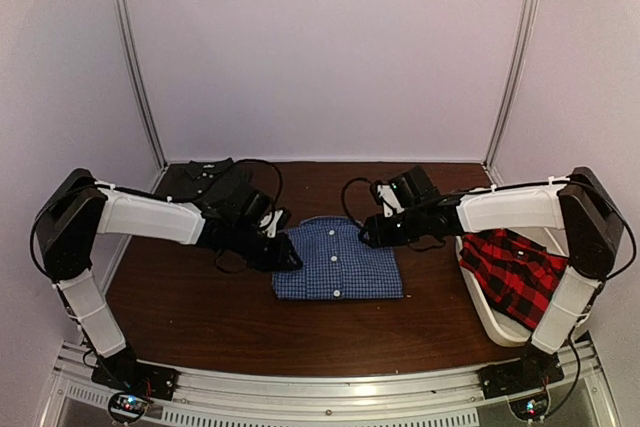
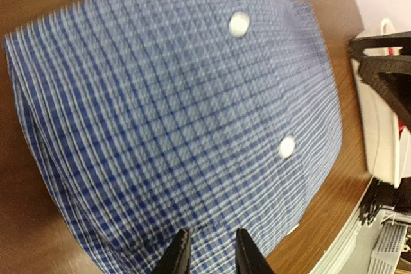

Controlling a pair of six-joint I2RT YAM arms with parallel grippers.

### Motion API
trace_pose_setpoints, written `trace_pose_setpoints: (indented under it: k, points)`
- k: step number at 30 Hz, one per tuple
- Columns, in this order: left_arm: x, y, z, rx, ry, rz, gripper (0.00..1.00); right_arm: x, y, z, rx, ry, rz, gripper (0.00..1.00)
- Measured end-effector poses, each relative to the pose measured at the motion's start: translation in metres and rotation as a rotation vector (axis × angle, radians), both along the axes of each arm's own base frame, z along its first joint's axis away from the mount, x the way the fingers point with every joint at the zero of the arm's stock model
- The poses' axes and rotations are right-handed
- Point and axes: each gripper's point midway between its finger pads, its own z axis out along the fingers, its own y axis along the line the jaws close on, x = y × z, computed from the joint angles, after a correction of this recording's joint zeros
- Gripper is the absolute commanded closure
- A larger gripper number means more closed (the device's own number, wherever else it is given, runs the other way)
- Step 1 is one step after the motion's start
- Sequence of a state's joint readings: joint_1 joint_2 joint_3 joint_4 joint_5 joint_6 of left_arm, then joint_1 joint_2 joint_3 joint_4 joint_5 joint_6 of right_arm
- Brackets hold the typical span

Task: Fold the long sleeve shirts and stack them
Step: Smooth out the square-folded shirt at the center of the board, then pick up the square-folded shirt from the center of the board.

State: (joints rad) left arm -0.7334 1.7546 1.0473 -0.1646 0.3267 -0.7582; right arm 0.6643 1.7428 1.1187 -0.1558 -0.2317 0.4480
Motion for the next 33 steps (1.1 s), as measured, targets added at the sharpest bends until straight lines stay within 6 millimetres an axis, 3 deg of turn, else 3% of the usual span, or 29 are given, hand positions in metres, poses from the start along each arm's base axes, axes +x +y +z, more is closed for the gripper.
trace_pose_setpoints:
  k: [5, 10, 18, 24, 33]
  points:
    - [-0.057, 0.019, -0.056, 0.074, 0.150, -0.028, 0.74, -0.061, -0.006, -0.032, -0.031, 0.093, 0.056, 0.54]
    - [-0.067, 0.021, -0.054, 0.034, 0.155, -0.019, 0.74, -0.097, -0.027, -0.051, -0.039, 0.159, 0.050, 0.53]
    - [-0.068, 0.028, -0.043, 0.062, 0.156, 0.008, 0.69, -0.105, -0.034, -0.049, -0.028, 0.168, 0.032, 0.53]
    - [-0.050, 0.039, -0.021, 0.079, 0.097, 0.072, 0.65, -0.108, -0.037, -0.041, -0.010, 0.152, 0.031, 0.58]
    - [-0.021, 0.064, -0.028, 0.101, 0.092, 0.169, 0.59, -0.130, -0.055, -0.073, -0.064, 0.218, 0.029, 0.64]
